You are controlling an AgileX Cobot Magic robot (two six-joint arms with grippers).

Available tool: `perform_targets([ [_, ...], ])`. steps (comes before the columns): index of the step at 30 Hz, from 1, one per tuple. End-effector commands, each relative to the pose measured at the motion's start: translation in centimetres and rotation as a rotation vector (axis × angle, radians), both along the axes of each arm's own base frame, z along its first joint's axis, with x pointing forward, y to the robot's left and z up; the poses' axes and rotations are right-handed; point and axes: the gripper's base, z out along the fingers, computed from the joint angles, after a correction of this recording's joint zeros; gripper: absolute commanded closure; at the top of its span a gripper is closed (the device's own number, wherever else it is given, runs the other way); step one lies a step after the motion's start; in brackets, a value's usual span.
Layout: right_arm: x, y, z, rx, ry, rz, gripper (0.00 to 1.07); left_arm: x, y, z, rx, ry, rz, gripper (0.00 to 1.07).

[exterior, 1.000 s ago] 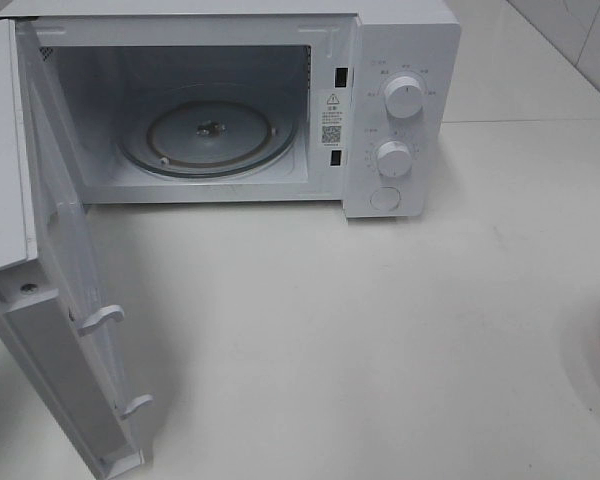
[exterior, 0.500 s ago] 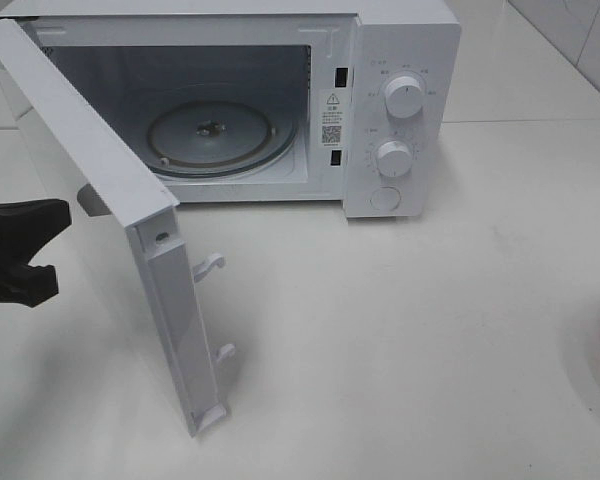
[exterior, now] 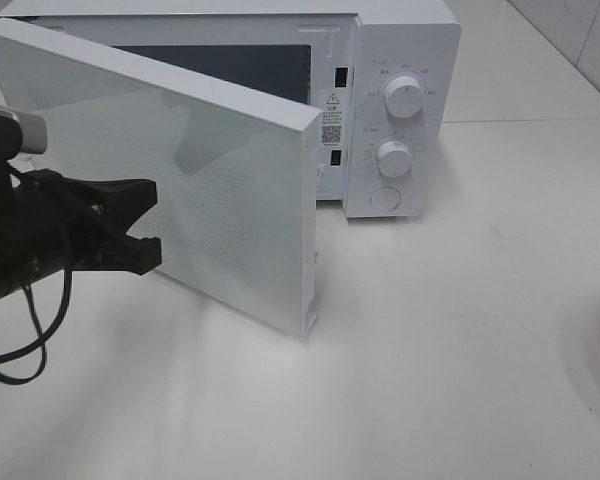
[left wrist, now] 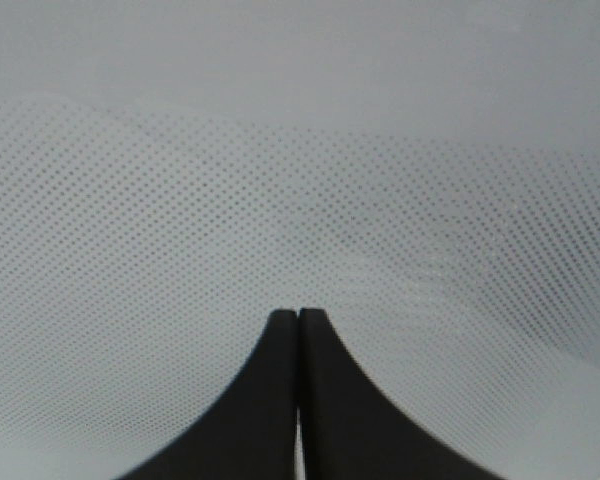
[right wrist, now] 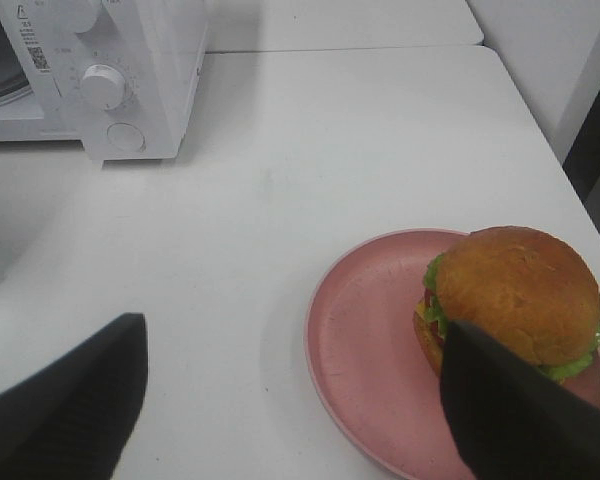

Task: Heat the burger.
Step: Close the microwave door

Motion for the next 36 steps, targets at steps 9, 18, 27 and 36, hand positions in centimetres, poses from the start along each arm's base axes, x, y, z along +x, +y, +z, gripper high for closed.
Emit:
perform_targets([
  [9,-0.3,0.0,-0.1,-0.004,-0.024,-0.006,0.33,2.3,-4.0,0.6,-0.045,-0.034,-0.033,1.07],
  [18,-0.3,0.0,-0.1,-0.004,-0.024,-0.006,0.33,4.3,-6.6,0.9,-0.113,-0.039,0.012,1.07],
  [27,-0.3,0.0,-0.1,-0.004,-0.024,-0.006,0.33,6.1,-8.3,1.6,-0.132,-0.077,0.008,1.07],
  [36,-0.3,0.0,-0.1,-0.004,-0.024,-0.006,0.33,8.4,-9.9,1.6,-0.144,-0.058,0.031,1.07],
])
